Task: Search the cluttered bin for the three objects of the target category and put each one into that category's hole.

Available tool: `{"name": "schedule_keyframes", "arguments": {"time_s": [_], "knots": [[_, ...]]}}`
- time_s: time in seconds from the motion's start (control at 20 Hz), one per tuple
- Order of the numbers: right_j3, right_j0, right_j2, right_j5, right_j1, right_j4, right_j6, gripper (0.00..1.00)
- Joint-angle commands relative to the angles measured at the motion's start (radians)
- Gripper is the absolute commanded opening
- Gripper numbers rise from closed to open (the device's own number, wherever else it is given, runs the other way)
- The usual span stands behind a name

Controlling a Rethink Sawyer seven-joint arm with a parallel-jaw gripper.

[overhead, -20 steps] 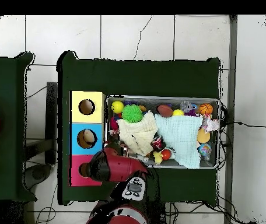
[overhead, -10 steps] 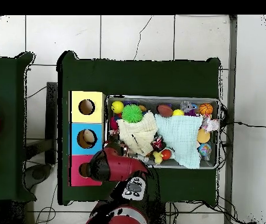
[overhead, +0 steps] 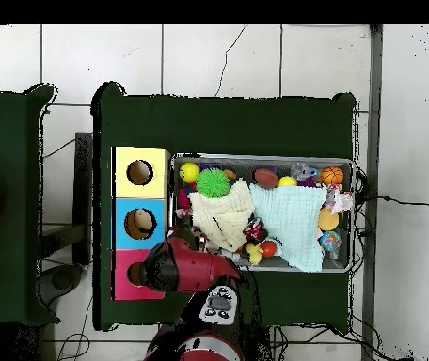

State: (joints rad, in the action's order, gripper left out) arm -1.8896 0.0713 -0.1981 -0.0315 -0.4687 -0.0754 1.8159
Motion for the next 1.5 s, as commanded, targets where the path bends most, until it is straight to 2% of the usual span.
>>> {"name": "schedule_keyframes", "arguments": {"time_s": [0.05,0.15,0.3,0.6,0.8,1.25,1.5], "knots": [[-0.062,-0.038,0.094,0.311,-0.154,-0.004,0.095,0.0],[-0.068,-0.029,0.081,0.407,-0.23,-0.006,0.085,0.0],[-0.064,-0.021,0.069,0.497,-0.296,-0.002,0.077,0.0],[-0.075,-0.032,0.081,0.525,-0.337,0.0,0.087,0.0],[-0.087,-0.047,0.103,0.486,-0.325,0.002,0.091,0.0],[-0.077,-0.081,0.131,0.277,-0.186,0.06,0.093,0.0],[-0.07,-0.073,0.122,0.206,-0.139,0.066,0.111,0.0]]}}
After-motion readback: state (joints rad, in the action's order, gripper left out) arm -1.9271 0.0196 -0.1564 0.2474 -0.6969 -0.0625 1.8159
